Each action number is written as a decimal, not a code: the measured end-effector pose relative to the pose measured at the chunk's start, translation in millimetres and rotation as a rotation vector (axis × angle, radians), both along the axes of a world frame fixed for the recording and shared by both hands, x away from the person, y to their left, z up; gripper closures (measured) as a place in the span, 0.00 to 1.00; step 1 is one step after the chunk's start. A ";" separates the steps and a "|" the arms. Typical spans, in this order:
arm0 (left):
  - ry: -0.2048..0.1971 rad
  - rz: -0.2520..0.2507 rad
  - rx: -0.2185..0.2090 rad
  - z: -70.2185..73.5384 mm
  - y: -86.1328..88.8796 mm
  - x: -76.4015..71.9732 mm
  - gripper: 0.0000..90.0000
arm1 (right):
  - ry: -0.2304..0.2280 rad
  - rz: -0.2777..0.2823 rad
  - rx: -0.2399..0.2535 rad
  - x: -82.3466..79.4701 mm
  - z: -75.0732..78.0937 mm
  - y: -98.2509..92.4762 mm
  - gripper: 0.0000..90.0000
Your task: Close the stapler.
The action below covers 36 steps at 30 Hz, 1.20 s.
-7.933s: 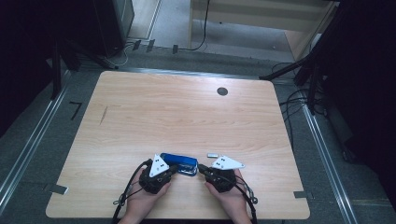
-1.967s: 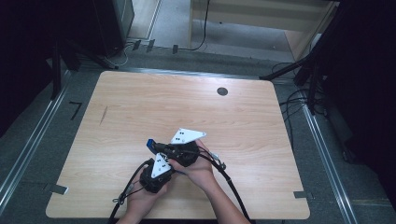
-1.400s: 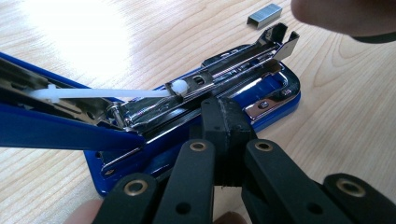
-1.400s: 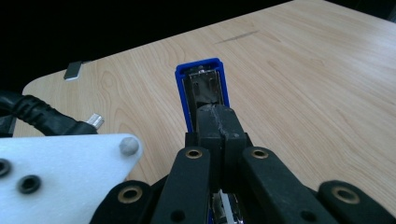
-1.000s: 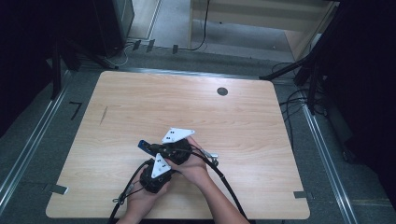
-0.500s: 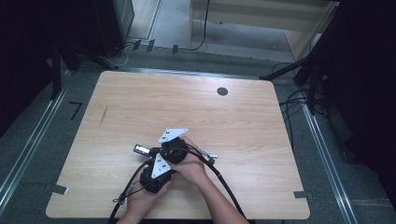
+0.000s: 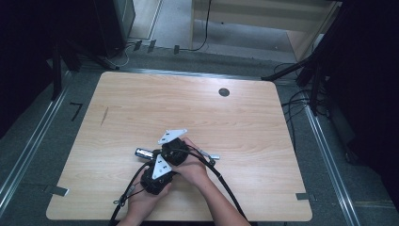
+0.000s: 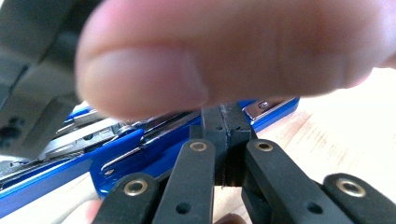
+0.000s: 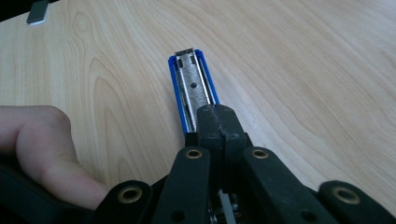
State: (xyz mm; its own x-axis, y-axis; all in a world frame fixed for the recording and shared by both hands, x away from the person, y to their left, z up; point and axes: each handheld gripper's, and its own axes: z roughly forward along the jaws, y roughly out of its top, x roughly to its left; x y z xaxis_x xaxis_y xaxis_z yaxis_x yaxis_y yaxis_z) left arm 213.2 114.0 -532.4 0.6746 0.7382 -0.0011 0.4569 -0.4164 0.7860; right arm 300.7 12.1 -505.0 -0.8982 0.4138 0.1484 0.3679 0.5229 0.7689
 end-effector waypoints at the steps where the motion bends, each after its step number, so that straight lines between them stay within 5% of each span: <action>1: 0.000 0.000 0.000 0.0 0.0 0.0 1.00 | -0.004 -0.006 0.002 0.4 0.5 -1.7 1.00; 21: 0.000 -0.002 -0.001 -0.1 -0.2 -0.1 1.00 | -0.078 -0.173 0.074 8.8 20.3 -81.1 1.00; 36: -0.007 0.000 0.003 -0.4 -0.7 -0.5 1.00 | -0.072 -0.358 0.068 11.2 3.9 -161.9 1.00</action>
